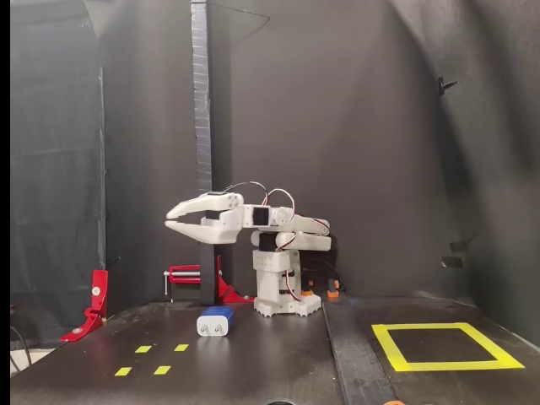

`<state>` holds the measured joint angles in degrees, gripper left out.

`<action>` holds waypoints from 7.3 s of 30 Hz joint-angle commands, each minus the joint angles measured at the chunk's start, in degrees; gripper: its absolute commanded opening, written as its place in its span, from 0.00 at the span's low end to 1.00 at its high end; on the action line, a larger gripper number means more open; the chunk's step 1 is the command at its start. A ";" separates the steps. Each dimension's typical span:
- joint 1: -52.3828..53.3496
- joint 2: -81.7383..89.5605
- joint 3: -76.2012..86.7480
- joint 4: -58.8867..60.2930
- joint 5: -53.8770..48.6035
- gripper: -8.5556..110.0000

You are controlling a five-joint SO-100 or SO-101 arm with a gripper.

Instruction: Grasp the block and place it in the designated area.

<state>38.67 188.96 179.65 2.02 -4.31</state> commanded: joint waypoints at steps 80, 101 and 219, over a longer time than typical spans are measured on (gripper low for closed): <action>9.05 -66.88 -66.80 90.35 -20.04 0.07; 8.53 -66.88 -64.42 90.70 -116.02 0.07; 15.12 -69.61 -34.72 53.09 -138.78 0.41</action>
<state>54.49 119.71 144.76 56.34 -143.61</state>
